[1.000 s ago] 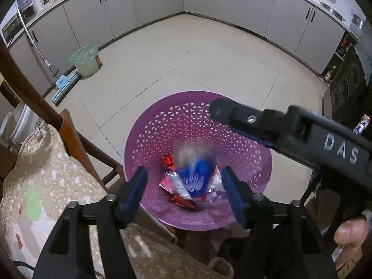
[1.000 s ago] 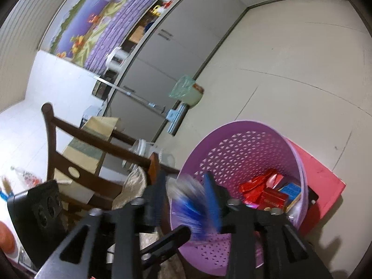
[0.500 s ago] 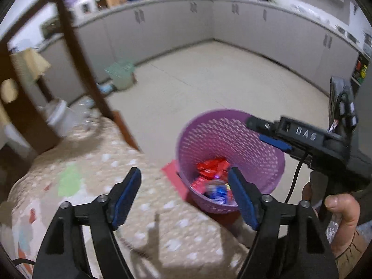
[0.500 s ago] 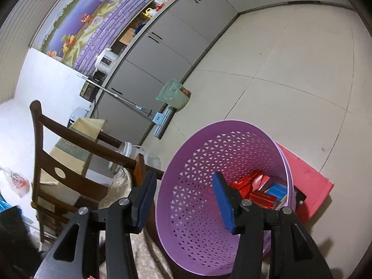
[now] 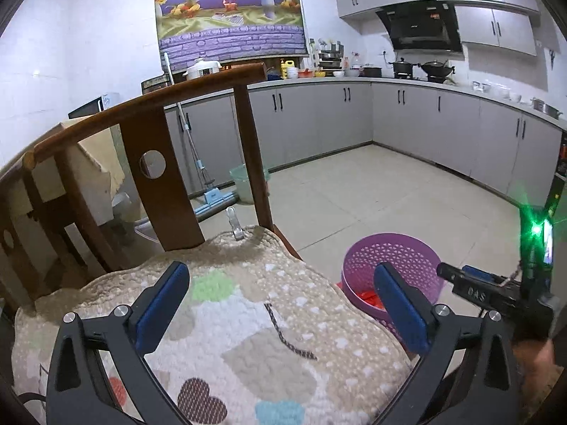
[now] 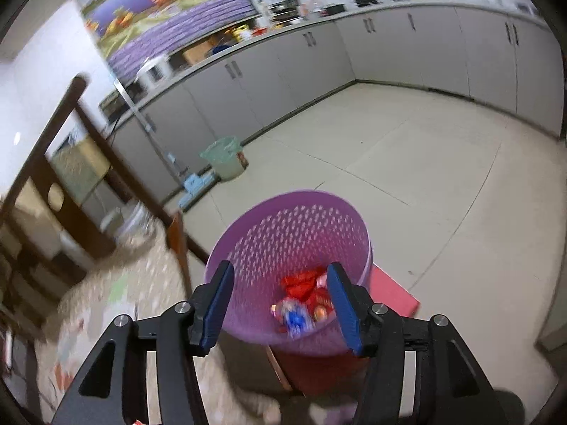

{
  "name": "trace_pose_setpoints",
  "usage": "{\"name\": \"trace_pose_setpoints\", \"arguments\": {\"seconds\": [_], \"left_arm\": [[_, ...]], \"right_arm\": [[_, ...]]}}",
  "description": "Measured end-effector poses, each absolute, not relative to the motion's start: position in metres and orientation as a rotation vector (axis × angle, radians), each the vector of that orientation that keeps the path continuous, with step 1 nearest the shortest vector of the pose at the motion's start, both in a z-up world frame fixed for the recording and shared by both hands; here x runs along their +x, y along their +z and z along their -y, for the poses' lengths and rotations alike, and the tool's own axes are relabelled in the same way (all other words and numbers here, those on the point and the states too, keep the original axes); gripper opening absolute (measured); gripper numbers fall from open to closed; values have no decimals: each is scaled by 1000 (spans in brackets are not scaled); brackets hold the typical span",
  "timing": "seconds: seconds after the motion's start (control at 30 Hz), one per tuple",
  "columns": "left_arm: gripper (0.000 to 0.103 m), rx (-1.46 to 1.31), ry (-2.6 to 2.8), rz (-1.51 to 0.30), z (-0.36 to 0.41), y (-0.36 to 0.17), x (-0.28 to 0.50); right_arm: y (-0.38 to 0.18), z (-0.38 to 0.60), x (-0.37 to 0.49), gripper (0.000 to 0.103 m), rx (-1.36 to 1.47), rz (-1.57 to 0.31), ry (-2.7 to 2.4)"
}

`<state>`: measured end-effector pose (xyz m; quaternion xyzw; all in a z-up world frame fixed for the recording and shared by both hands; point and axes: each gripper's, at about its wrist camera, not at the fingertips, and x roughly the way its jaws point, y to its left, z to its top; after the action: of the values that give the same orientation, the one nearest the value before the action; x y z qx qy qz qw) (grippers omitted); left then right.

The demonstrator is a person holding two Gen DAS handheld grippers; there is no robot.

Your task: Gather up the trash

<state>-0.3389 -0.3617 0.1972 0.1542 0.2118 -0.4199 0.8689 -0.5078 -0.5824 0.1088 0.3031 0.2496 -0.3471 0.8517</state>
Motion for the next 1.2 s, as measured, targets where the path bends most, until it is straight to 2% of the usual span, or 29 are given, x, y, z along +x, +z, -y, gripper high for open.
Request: {"name": "trace_pose_setpoints", "arguments": {"seconds": [0.07,0.33,0.53,0.83,1.2], "left_arm": [[103,346,-870,-434,358,194,-345],[103,329,-777,-291,302,218,-390],[103,288,-817,-386,281,228,-393],[103,296,-866,-545,283,213,-391],[103,329,-862,-573,285,209,-390]], "right_arm": [[122,558,-513,66,597,-561,-721],[165,487,-536,71,454,-626,-752],[181,456,-554,74,449,-639,-779],[171,435,-560,75,476,-688,-790],[161,438,-552,76,505,-732,-782]]}}
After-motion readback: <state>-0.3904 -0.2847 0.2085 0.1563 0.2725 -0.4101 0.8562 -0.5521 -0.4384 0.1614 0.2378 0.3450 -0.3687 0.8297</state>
